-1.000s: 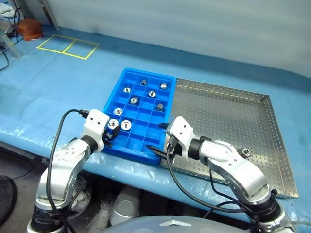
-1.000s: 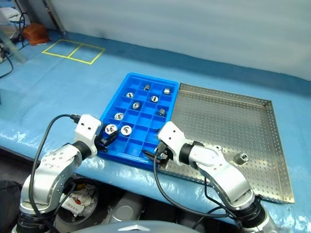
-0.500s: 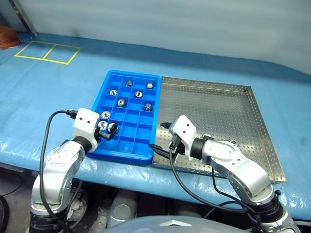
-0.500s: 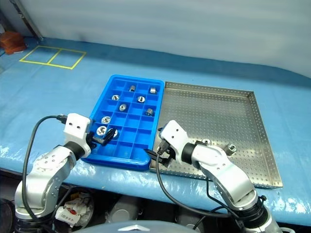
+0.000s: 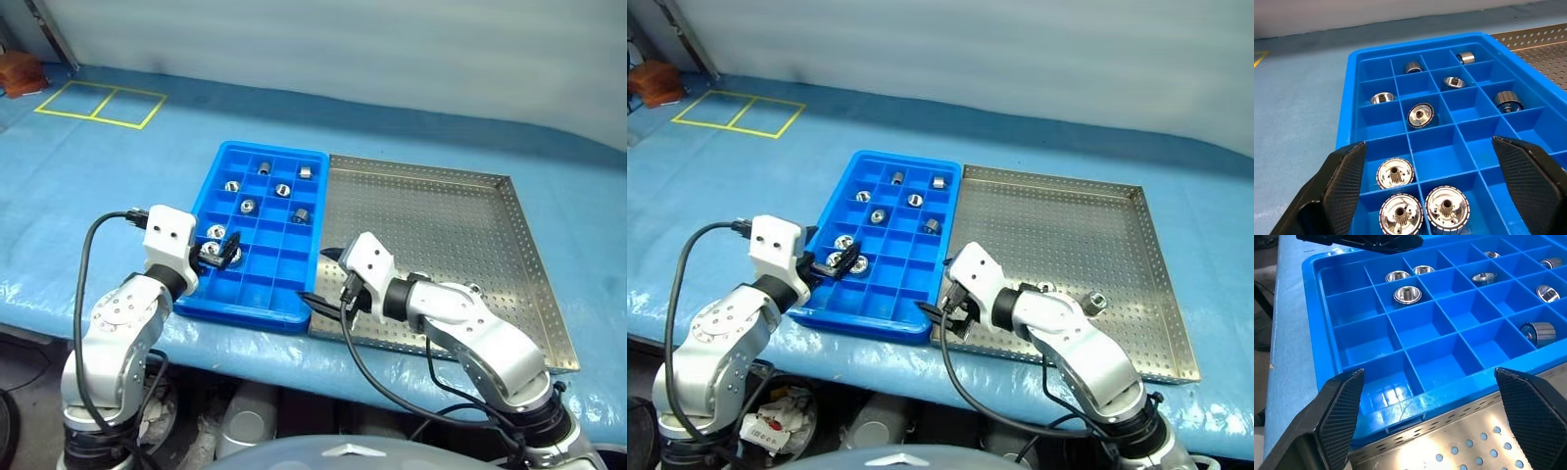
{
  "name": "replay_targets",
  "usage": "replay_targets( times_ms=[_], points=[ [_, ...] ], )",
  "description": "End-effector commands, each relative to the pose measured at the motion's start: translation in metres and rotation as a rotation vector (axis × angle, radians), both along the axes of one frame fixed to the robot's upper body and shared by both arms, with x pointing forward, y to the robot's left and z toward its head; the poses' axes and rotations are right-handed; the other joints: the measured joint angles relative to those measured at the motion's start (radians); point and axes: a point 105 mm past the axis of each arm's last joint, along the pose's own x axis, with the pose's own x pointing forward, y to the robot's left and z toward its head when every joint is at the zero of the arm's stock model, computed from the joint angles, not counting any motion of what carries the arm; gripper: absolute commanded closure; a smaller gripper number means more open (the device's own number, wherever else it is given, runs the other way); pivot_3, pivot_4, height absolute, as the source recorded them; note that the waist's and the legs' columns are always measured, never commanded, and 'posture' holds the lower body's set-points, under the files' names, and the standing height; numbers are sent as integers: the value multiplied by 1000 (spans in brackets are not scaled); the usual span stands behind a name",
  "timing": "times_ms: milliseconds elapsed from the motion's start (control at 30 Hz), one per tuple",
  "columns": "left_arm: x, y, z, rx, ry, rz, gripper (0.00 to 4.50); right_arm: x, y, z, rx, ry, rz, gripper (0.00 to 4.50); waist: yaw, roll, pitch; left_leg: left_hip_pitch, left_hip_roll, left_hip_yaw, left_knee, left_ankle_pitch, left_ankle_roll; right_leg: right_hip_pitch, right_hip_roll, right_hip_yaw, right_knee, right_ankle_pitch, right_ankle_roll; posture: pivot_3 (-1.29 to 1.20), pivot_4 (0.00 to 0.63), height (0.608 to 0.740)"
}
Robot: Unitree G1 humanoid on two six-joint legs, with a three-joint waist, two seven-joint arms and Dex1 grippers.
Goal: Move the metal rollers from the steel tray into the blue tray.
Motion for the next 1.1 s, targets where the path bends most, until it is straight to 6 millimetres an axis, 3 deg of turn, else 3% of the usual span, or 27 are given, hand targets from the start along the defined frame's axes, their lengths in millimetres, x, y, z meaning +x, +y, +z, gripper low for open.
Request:
replay_targets(
  times_ms=[33, 167, 400, 567, 833, 1100],
  points=[
    [-3, -28, 5, 13, -1, -202, 38, -2, -12, 13, 21, -45, -65, 0, -4, 0, 0, 0, 0, 0, 0, 0, 0, 0, 0, 0, 0, 0, 0, 271, 150, 740],
    [7, -52, 6, 41, 12, -388, 38, -5, -39, 11, 12, -39, -219, 0, -17, 0, 0, 0, -1, 0, 0, 0, 0, 0, 0, 0, 0, 0, 0, 198, 150, 740],
    [31, -103, 8, 61, 31, -620, 38, -21, -79, 7, -11, -25, -473, 0, -86, 1, 1, 0, -2, 1, 0, 0, 0, 0, 0, 1, 0, 0, 0, 74, 150, 740],
    [42, -138, 8, 56, 54, -728, 38, -32, -97, 6, -7, -25, -607, 0, -136, 1, 0, 0, -4, 1, 0, 0, 0, 0, 2, 3, 0, 0, 0, -15, 150, 740],
    [62, -181, -13, 101, 73, -800, 38, -45, -108, -2, 24, -16, -717, 0, -196, 2, 0, 2, -4, 4, 0, 0, 1, 0, 4, 7, 1, 1, 2, -95, 150, 740],
    [66, -205, -36, 73, 145, -810, 38, -50, -109, -3, 35, -18, -748, 0, -218, 2, 0, 2, -3, 7, 0, 0, 1, -1, 4, 11, 1, 2, 4, -120, 150, 740]
  ],
)
